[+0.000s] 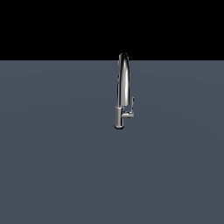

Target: Turn on the faucet by rotating a designated handle.

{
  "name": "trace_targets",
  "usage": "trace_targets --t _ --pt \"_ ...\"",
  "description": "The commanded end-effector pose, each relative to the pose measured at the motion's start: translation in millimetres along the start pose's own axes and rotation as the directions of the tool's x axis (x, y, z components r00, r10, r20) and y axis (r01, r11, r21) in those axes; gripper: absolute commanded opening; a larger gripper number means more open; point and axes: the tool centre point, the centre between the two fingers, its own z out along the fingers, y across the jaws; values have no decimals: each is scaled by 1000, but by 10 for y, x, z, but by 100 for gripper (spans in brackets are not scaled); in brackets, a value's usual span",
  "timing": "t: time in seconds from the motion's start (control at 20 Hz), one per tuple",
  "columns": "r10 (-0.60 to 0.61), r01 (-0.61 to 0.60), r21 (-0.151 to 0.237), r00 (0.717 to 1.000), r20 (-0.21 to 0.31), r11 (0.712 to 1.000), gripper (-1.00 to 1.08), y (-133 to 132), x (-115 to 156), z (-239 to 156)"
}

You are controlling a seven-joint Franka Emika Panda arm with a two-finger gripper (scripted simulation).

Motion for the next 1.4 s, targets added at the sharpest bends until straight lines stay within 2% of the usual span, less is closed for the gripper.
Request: trace_targets --t 0.0,0.35,0.65,1.0,1.35 --pt "0 0 0 1000 0 1000 -100 0 0 0" --pt "14 -15 15 1000 15 1000 -100 -5 66 8" --pt "49 -52 50 997 54 997 -100 -15 230 30" --pt "114 -130 117 984 134 985 -100 -20 555 93" --pt "184 -232 190 953 239 954 -100 -1 954 204"
